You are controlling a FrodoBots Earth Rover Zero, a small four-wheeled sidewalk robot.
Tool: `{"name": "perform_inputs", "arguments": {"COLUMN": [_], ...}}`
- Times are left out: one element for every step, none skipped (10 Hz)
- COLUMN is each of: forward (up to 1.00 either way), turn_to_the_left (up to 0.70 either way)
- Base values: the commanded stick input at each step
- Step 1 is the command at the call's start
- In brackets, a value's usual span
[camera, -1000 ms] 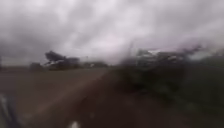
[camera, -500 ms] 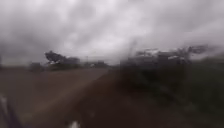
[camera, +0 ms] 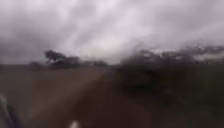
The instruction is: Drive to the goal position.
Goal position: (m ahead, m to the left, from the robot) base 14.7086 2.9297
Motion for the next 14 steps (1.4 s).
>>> {"name": "perform_inputs", "arguments": {"forward": [0.70,0.70,0.70,0.70,0.70,0.70,0.70,0.70,0.70,0.70,0.70,0.70,0.70,0.70], "turn_to_the_left": [0.00,-0.04,-0.31,-0.32,-0.11,0.00,0.00,0.00,0.00,0.00,0.00,0.00,0.00,0.00]}}
